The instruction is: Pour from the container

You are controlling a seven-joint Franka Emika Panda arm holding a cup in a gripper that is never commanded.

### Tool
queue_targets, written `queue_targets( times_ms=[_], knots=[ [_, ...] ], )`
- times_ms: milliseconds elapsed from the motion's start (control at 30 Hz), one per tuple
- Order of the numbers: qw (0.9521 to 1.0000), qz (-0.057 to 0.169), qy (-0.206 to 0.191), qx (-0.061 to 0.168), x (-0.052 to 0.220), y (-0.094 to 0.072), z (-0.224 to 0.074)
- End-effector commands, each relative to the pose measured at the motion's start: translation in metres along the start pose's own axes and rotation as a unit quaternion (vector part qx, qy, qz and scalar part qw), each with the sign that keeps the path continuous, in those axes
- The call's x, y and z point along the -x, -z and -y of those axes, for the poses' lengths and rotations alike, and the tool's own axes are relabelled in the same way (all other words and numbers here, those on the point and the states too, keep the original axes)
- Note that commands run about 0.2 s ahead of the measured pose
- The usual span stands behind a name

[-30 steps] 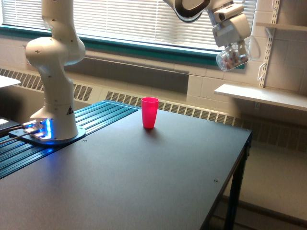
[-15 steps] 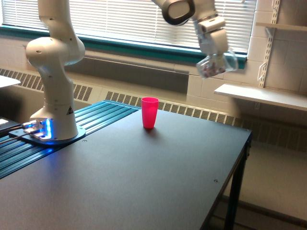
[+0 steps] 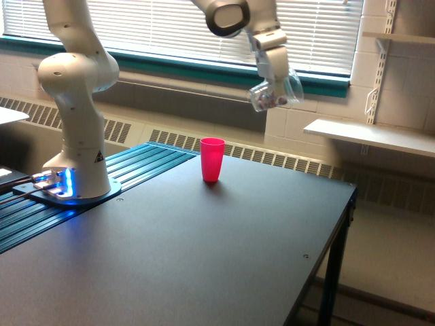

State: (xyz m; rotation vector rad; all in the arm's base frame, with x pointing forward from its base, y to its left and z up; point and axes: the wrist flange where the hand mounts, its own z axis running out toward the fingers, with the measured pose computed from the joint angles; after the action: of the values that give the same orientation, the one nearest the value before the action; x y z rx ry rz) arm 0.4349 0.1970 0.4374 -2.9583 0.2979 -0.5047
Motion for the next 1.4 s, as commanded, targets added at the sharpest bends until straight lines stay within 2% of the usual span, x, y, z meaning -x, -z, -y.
queue_targets(
  times_ms=[33,300,367,533,833,967,1400],
  knots=[
    [0.9989,-0.008,-0.045,0.009,0.014,0.008,-0.009],
    [0.9982,0.011,-0.058,0.008,0.031,0.007,-0.020],
    [0.9978,0.014,-0.065,0.002,0.033,0.008,-0.023],
    [0.9972,0.014,-0.074,-0.004,0.040,0.011,-0.028],
    [0.9978,0.009,-0.064,0.009,0.054,0.017,-0.028],
    [0.9978,0.012,-0.065,0.006,0.059,0.019,-0.030],
    [0.9979,0.027,-0.057,0.018,0.084,0.020,-0.038]
  ],
)
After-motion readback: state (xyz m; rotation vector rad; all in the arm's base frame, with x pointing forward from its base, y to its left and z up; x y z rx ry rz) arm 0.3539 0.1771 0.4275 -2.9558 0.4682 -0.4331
